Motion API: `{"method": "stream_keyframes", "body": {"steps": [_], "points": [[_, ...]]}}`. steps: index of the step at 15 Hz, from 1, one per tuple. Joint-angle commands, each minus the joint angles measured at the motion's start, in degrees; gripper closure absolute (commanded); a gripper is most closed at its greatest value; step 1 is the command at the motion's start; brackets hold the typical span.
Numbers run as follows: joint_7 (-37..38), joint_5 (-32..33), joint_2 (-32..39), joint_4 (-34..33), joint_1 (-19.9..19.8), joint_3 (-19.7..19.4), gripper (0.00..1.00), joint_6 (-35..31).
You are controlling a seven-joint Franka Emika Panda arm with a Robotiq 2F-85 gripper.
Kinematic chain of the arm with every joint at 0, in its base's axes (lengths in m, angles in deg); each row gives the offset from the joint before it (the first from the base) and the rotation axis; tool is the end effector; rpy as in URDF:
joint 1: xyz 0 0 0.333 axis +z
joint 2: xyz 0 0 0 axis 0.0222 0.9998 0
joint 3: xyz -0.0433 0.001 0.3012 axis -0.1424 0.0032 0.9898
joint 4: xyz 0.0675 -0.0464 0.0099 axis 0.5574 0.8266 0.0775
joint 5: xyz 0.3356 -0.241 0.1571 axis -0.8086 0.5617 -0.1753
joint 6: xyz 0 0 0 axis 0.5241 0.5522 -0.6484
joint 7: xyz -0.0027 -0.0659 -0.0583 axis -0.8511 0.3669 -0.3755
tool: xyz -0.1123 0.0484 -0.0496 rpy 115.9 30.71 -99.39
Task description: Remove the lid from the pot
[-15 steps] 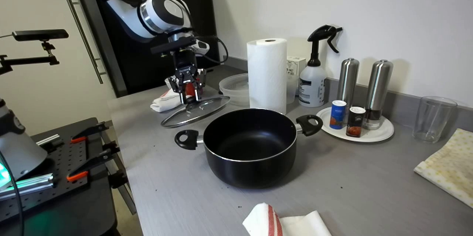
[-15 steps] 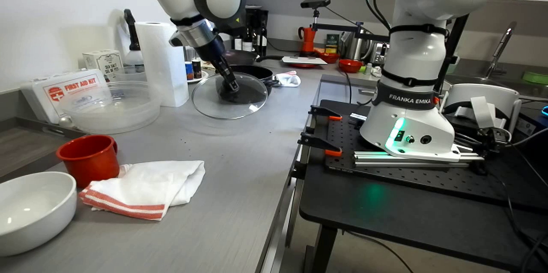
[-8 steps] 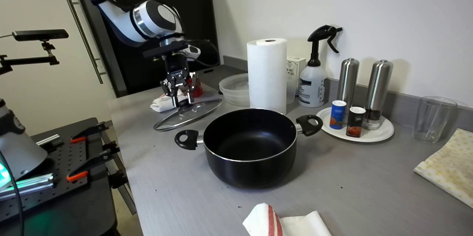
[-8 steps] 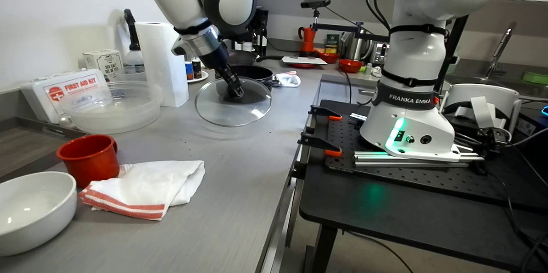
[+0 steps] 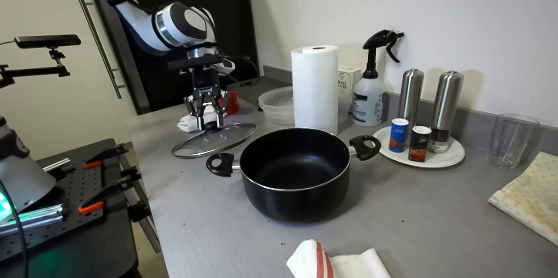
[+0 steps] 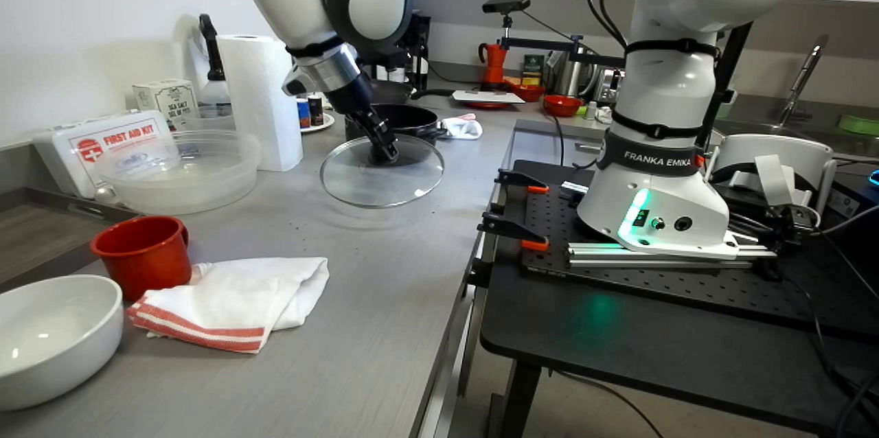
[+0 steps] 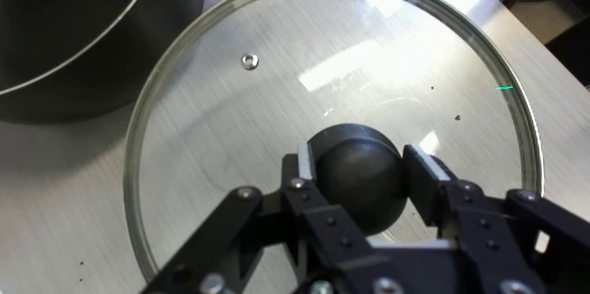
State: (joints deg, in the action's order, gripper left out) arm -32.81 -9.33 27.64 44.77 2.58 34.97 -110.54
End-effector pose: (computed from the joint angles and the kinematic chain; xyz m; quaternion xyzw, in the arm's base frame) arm 0.4981 -0.0010 0.1010 0.8613 0.4231 -0.2257 0.1676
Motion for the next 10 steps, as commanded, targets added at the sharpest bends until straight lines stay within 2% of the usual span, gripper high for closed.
{"method": "stream_keyframes", "body": {"steps": [1,5,10], "points": [[-9.6,-5.84,-1.13,-1.57,-3.27,0.46,0.74,0.34],[-16.19,-10.59,0.24,-4.82,-5.95,-0.36,0.74,1.52],[-19.61,-13.23,1.76,-7.63,-7.32,-0.87,0.74,2.43]]}}
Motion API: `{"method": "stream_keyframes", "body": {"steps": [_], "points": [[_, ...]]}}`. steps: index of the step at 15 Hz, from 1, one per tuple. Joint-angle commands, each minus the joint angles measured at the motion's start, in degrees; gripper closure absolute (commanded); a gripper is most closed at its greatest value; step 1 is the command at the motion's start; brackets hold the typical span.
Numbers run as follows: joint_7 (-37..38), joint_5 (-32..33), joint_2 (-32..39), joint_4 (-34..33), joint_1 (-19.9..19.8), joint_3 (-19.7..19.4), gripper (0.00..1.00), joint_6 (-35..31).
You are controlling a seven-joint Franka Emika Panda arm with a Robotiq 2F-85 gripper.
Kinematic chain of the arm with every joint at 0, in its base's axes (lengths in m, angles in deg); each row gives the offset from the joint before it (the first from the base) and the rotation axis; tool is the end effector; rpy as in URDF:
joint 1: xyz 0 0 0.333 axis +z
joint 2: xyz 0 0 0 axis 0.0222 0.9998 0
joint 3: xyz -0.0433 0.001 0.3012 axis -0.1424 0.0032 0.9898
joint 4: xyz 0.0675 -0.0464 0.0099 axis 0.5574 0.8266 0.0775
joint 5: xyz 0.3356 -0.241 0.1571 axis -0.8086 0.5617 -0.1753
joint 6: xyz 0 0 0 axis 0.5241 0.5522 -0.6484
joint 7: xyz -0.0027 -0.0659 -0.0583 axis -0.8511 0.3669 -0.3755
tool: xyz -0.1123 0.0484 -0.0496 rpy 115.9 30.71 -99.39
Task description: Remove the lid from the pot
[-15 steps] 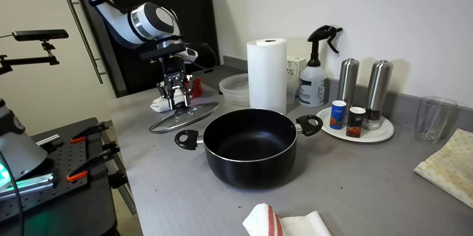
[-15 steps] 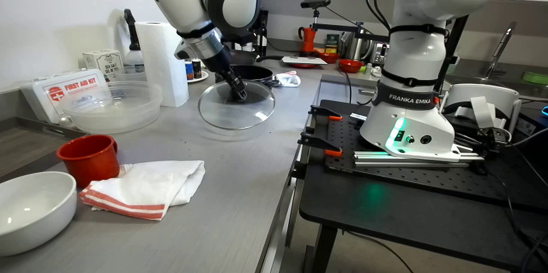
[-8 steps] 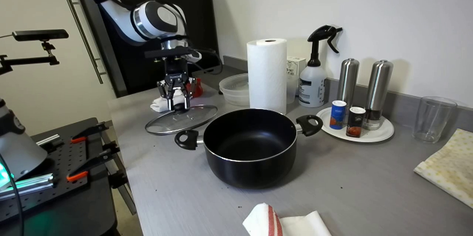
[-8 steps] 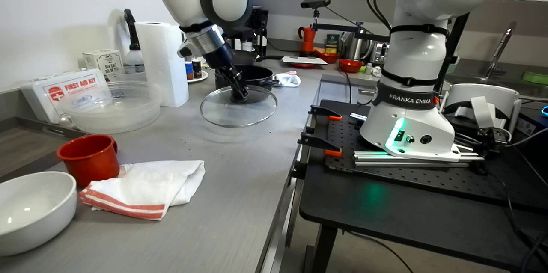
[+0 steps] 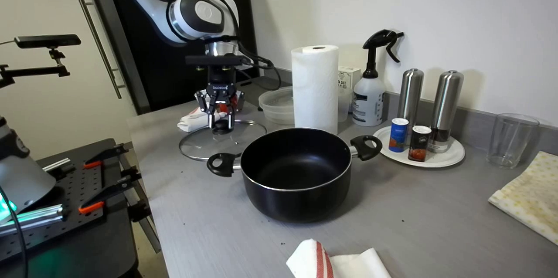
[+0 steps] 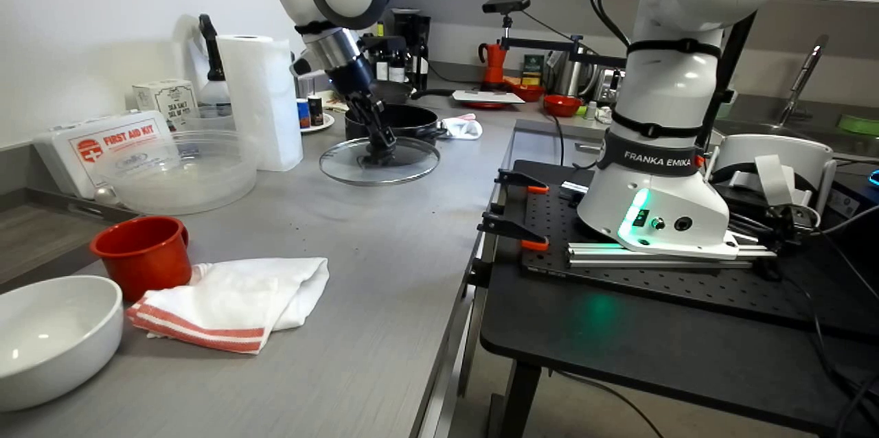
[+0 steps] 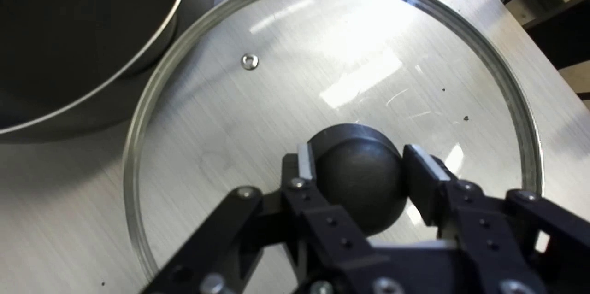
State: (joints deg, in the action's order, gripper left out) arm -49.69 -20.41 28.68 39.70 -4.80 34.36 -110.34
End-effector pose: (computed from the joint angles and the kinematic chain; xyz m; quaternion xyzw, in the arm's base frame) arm 0.5272 -0.0651 0.1185 0.8769 0.4246 -0.2129 0.0741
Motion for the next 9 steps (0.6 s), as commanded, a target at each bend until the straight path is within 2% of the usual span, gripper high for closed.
{"method": "stream_keyframes", "body": {"steps": [1,9], "points": [[-2.89,-2.35,1.02,-2.91,0.07,-0.26,0.74,2.31],[-2.64,-1.51,4.11,-4.01,0.27,-0.44,0.74,1.36]]}}
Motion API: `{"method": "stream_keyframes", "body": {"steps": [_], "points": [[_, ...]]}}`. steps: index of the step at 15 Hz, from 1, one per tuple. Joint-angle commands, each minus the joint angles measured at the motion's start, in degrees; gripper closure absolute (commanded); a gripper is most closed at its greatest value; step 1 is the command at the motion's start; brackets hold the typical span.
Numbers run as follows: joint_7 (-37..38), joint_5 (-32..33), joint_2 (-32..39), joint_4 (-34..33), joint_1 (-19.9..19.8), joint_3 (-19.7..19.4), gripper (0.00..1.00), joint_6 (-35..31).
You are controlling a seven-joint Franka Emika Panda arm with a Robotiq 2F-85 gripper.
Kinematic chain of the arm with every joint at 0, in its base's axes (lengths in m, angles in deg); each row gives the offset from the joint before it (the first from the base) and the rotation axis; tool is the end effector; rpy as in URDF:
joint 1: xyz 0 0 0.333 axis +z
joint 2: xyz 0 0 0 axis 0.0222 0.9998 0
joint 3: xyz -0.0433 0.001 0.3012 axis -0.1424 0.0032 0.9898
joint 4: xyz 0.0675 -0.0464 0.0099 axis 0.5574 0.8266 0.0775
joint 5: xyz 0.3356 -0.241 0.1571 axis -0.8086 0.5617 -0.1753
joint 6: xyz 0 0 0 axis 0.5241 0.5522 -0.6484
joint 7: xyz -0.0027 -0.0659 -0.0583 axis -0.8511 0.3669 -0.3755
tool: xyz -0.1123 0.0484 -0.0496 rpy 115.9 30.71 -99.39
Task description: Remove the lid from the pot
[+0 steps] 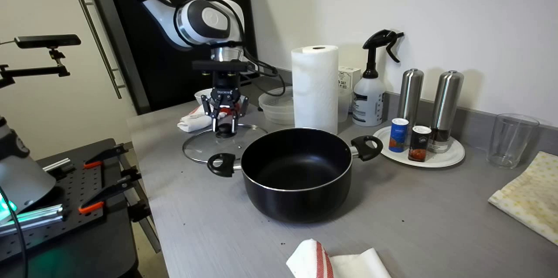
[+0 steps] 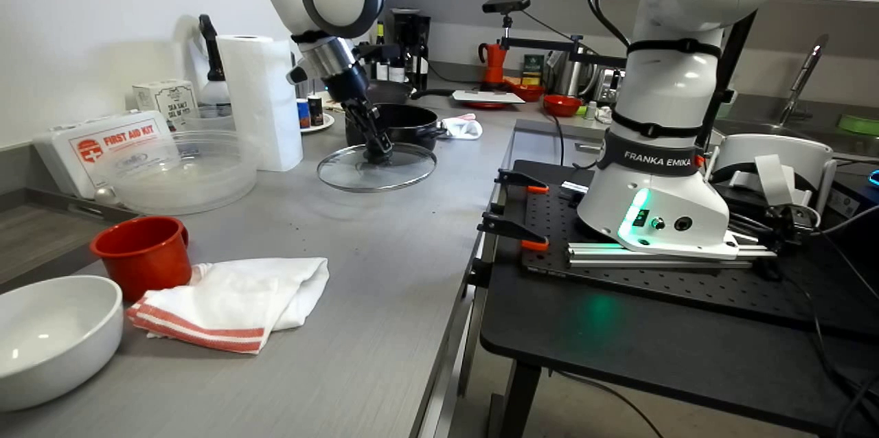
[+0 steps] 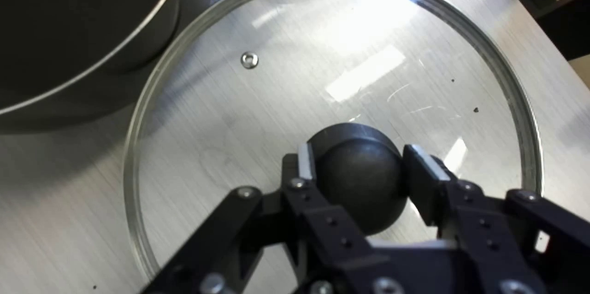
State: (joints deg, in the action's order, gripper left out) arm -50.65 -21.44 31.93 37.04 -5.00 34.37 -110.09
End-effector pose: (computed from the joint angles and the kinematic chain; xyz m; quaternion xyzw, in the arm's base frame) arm 0.5354 -0.0669 0.1038 0.8764 0.4248 -0.2178 0.0626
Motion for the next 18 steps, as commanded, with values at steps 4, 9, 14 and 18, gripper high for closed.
{"method": "stream_keyframes", "body": {"steps": [4,9,14,18], "points": [[-0.91,1.0,3.11,-1.07,0.73,-0.89,0.74,-0.08],[-0.31,2.96,5.28,-0.15,1.03,-1.42,0.74,-1.19],[0.09,5.27,6.11,1.19,1.19,-1.82,0.74,-2.58],[0.58,7.09,6.08,1.94,1.48,-2.04,0.74,-3.12]]}}
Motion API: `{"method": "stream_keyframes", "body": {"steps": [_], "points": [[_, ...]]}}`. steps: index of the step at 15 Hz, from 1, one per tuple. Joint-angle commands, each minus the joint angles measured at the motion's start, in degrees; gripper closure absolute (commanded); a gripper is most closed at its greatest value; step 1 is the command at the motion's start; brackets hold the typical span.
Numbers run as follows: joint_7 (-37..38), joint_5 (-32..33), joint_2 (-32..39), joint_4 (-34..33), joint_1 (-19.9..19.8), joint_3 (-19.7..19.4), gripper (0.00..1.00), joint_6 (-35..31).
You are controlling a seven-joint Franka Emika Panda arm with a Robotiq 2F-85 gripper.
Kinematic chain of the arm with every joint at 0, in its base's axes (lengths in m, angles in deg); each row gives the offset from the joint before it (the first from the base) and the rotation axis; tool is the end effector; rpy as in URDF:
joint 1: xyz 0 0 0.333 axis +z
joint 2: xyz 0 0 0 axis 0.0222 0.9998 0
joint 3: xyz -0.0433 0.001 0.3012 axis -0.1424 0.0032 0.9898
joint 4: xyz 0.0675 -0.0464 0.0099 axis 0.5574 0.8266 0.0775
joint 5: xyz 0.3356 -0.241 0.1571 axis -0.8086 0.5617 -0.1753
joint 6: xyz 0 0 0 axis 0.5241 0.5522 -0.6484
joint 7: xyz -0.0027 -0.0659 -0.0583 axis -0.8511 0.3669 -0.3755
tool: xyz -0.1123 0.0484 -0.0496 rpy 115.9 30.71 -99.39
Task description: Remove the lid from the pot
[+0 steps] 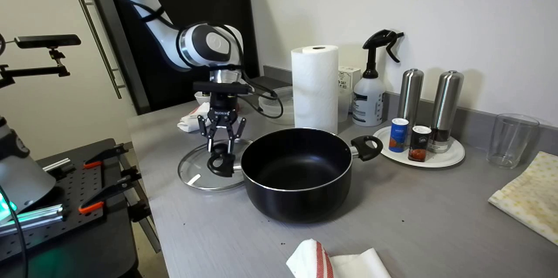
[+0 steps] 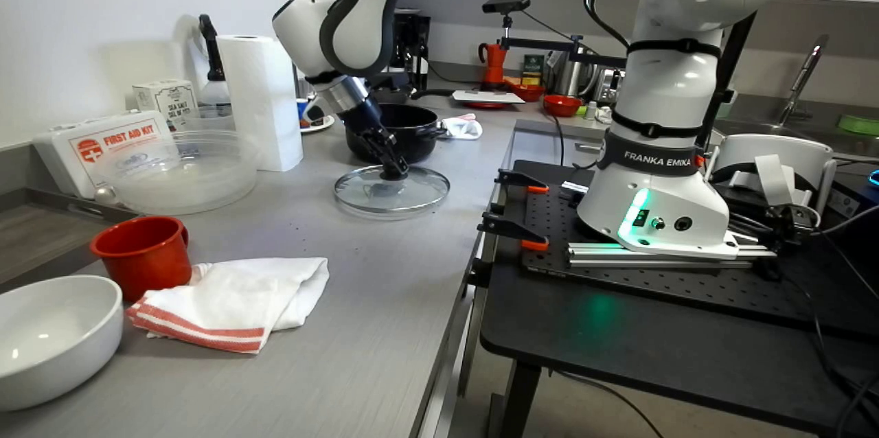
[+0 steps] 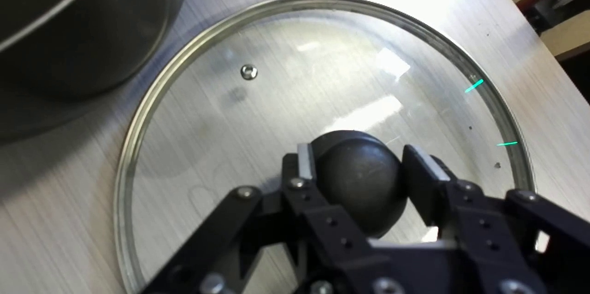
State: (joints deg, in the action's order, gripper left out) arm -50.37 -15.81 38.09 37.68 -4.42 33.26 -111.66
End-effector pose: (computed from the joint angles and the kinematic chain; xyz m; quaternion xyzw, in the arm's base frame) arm 0.5071 -0.0727 0.0454 0.8459 0.4581 -0.2646 0.0672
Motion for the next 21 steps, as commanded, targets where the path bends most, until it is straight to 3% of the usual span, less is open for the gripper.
{"method": "stream_keyframes", "body": {"steps": [1,2,3,4,7,15,21], "points": [[0.41,1.79,-0.11,1.43,0.95,-0.98,0.74,-1.63],[0.58,2.11,-0.15,1.53,0.99,-1.03,0.53,-1.69],[0.7,2.31,-0.19,1.59,0.98,-1.0,0.24,-1.7],[0.77,2.41,-0.23,1.68,0.93,-0.97,0.23,-1.79],[0.73,2.29,-0.34,2.12,0.81,-0.95,0.04,-1.84],[0.77,2.07,-2.19,3.22,0.95,-0.74,0.0,-1.92],[1.37,3.1,-9.97,6.52,2.19,-0.59,0.0,-1.72]]}}
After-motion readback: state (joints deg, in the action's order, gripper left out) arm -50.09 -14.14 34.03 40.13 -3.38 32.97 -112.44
